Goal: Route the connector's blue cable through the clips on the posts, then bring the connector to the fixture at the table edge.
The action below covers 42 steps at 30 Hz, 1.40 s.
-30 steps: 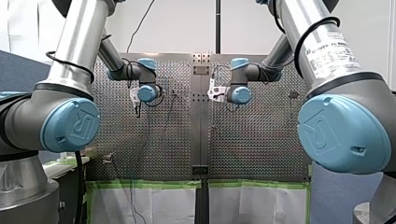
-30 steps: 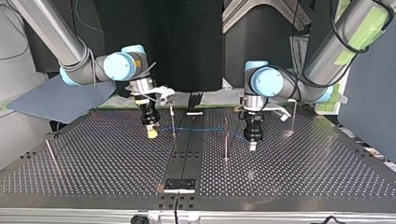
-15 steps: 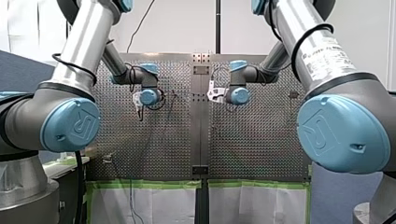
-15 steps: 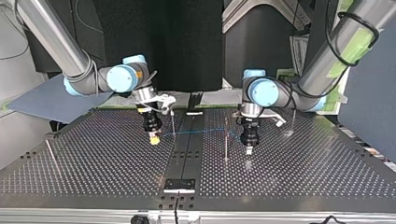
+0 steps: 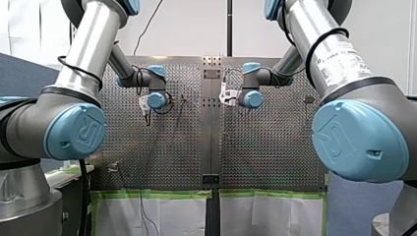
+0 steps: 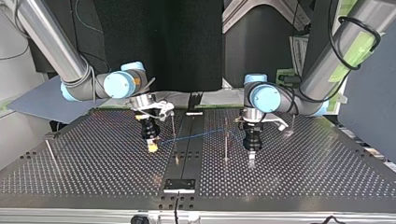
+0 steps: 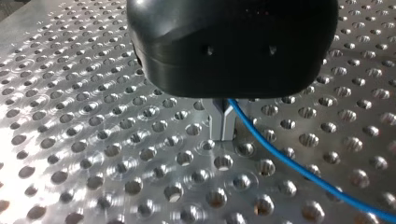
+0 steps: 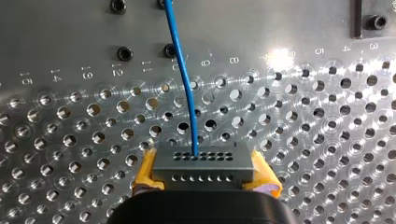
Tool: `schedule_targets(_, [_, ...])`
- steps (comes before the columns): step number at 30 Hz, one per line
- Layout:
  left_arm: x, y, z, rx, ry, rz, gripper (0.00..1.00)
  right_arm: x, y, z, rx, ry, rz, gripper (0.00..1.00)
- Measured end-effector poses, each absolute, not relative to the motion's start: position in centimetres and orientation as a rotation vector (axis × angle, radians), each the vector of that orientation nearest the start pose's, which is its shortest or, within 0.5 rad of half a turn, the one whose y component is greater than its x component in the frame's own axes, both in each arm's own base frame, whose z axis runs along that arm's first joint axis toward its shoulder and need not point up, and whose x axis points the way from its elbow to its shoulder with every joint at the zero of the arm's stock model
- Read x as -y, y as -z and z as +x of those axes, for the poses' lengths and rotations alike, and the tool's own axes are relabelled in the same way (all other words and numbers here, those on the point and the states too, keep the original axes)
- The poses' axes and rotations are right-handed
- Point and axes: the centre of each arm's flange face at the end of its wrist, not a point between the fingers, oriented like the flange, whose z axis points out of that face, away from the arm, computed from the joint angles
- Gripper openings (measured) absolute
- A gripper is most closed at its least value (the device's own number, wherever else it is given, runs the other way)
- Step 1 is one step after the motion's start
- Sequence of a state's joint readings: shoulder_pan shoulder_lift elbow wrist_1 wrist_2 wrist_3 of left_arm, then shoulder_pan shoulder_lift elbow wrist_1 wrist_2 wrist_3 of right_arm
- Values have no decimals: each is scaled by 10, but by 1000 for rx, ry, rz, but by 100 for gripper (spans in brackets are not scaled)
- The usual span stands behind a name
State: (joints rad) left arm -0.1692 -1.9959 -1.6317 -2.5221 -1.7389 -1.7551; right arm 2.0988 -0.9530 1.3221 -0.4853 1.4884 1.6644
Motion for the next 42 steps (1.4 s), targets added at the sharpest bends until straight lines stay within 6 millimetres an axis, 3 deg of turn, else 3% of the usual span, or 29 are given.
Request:
schedule_targets(25, [224,-266,590,-1544,101,-113,0,553,-275,483,883,-1758,1541,0])
schedule_targets(26, [224,-266,590,-1544,100,-114,23,553,-275,483,883,-1758,1541,0])
schedule_targets(27, [224,-266,590,-1543,98,-115,23,553,-275,483,883,-1758,1541,0])
schedule_targets(29, [224,-266,590,-1543,93,-116,63,554,-275,483,884,-1757,1541,0])
schedule_targets(30, [223,-266,590,-1543,90,-115,63,553,-274,483,885,-1756,1542,0])
schedule_targets(32, [223,-266,590,-1543,86,-110,82,553,-274,483,885,-1756,1543,0])
schedule_targets(36, [222,-267,587,-1543,68,-110,92,553,-274,483,886,-1755,1545,0])
schedule_targets(42, [213,-276,574,-1501,53,-163,95,552,-273,484,887,-1754,1548,0])
